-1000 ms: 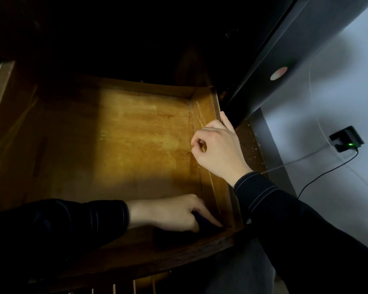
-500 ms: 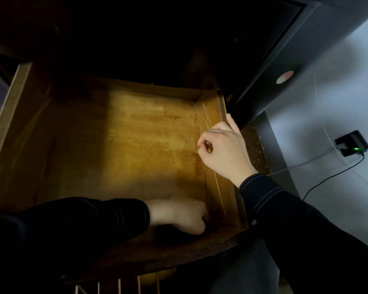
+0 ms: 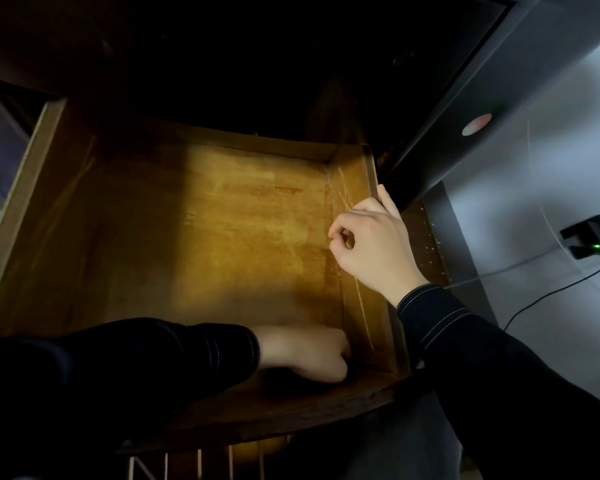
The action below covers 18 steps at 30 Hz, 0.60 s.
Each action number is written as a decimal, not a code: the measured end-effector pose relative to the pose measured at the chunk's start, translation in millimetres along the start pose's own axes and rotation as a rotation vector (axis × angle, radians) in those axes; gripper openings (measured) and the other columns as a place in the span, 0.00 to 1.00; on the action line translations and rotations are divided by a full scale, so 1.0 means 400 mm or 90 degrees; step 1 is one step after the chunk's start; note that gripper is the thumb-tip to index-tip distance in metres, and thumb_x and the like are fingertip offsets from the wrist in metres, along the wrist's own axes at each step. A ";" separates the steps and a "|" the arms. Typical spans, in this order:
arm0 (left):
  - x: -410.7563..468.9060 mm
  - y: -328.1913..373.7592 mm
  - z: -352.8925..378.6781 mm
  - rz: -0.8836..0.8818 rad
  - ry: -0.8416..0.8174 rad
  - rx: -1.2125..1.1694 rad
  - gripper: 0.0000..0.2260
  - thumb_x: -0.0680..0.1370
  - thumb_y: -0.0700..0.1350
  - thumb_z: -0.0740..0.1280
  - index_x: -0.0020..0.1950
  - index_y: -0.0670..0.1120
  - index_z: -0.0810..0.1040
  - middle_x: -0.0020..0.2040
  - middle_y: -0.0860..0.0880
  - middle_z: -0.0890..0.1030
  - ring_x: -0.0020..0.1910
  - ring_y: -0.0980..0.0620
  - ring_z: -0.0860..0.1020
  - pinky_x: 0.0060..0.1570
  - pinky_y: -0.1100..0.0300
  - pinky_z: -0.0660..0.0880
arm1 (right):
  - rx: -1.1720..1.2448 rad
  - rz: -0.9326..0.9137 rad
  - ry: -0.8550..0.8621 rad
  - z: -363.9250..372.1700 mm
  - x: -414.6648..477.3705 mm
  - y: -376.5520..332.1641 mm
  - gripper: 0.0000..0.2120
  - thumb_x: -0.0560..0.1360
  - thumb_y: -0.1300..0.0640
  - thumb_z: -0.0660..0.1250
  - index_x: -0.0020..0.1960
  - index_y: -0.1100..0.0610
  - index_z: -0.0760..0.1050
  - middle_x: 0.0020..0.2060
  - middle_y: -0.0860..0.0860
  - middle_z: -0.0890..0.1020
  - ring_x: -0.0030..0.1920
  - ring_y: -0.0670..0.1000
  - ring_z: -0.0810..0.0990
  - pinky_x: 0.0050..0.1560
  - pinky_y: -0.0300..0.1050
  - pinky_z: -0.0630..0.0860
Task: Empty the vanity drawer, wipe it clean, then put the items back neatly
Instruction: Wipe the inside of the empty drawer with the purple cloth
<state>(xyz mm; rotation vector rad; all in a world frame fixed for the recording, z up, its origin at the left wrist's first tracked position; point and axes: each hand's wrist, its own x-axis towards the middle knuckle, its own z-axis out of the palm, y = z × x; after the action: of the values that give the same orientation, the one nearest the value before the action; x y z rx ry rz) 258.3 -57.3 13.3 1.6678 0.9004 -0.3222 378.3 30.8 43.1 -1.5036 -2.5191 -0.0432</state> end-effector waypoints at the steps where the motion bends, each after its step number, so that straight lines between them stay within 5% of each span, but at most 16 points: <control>1: 0.001 0.002 -0.003 -0.004 0.000 0.015 0.17 0.77 0.39 0.59 0.63 0.43 0.79 0.46 0.49 0.78 0.43 0.49 0.76 0.41 0.59 0.75 | -0.002 0.001 -0.001 -0.001 0.000 0.000 0.07 0.76 0.54 0.67 0.40 0.50 0.82 0.33 0.41 0.77 0.50 0.47 0.76 0.80 0.51 0.47; 4: -0.005 -0.002 -0.010 -0.022 -0.023 -0.004 0.15 0.77 0.37 0.58 0.60 0.41 0.79 0.40 0.50 0.75 0.36 0.53 0.74 0.31 0.64 0.70 | -0.004 0.003 -0.006 -0.003 0.000 -0.002 0.08 0.76 0.54 0.67 0.40 0.50 0.82 0.32 0.40 0.75 0.49 0.47 0.76 0.81 0.53 0.48; 7: -0.036 -0.013 -0.021 -0.066 -0.046 0.006 0.10 0.77 0.37 0.59 0.53 0.39 0.78 0.40 0.48 0.76 0.36 0.48 0.74 0.33 0.57 0.70 | -0.009 0.007 -0.017 -0.008 0.001 -0.004 0.08 0.76 0.54 0.67 0.40 0.50 0.82 0.33 0.40 0.76 0.50 0.47 0.76 0.81 0.53 0.47; 12: -0.144 -0.063 -0.027 -0.118 -0.051 0.071 0.12 0.76 0.38 0.58 0.55 0.40 0.77 0.47 0.46 0.78 0.43 0.47 0.75 0.41 0.54 0.73 | -0.034 -0.003 -0.016 -0.006 -0.002 -0.005 0.08 0.76 0.53 0.66 0.39 0.49 0.81 0.32 0.42 0.76 0.50 0.48 0.76 0.81 0.54 0.48; 15: -0.214 -0.081 -0.043 -0.119 0.039 -0.001 0.10 0.77 0.35 0.61 0.56 0.38 0.79 0.44 0.46 0.78 0.34 0.52 0.72 0.32 0.63 0.69 | -0.049 -0.004 -0.021 -0.013 -0.007 -0.012 0.08 0.77 0.52 0.65 0.40 0.49 0.80 0.34 0.42 0.79 0.52 0.48 0.77 0.81 0.54 0.47; 18: -0.284 -0.092 -0.075 -0.093 0.189 -0.133 0.17 0.78 0.33 0.63 0.65 0.43 0.80 0.51 0.47 0.81 0.37 0.59 0.75 0.32 0.69 0.70 | -0.032 0.001 -0.059 -0.036 -0.021 -0.022 0.07 0.78 0.50 0.64 0.46 0.47 0.80 0.42 0.41 0.81 0.57 0.48 0.76 0.81 0.54 0.46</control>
<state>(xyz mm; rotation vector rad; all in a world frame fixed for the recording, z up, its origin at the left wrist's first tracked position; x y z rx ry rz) 149.4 -72.1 68.6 1.4808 1.2370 -0.0741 376.9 17.3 56.3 -1.5609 -2.6080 -0.0388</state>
